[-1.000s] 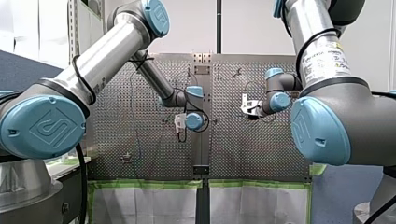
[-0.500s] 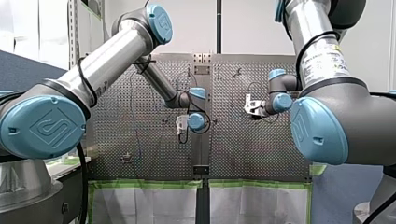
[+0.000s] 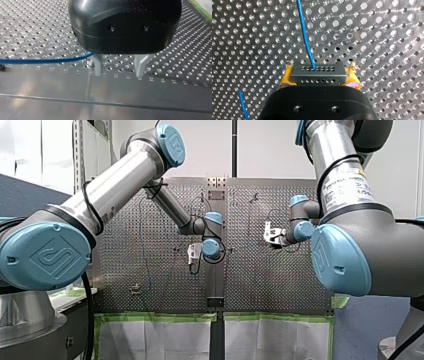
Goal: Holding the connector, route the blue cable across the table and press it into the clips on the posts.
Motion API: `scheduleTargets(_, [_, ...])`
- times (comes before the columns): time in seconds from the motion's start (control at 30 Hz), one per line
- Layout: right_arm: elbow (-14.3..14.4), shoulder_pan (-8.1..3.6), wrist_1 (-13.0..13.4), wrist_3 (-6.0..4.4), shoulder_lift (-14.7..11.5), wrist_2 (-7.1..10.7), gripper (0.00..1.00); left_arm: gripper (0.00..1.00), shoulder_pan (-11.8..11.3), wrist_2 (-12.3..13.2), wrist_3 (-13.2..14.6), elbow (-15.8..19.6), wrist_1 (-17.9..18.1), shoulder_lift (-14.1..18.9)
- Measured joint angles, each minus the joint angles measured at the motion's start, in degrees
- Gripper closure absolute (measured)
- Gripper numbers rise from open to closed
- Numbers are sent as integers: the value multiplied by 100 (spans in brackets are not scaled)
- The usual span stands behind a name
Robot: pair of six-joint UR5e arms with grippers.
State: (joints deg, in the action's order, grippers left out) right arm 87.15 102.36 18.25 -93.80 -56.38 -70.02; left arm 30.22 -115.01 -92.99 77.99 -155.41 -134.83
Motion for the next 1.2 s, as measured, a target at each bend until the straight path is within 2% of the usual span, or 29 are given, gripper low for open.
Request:
scheduleTargets(0.23, [0,-1,1,0,8,13,100,0,100,-300,-16,2,-281,108])
scheduleTargets(0.53, [0,-27,1,0,15,41,100,0,307,-464,-21,81,-551,233])
scheduleTargets(0.87, [0,-34,-2,0,27,65,100,0,594,-630,-24,440,-511,501])
scheduleTargets(1.2, [0,-36,-6,0,33,116,100,0,984,-632,-47,653,-341,770])
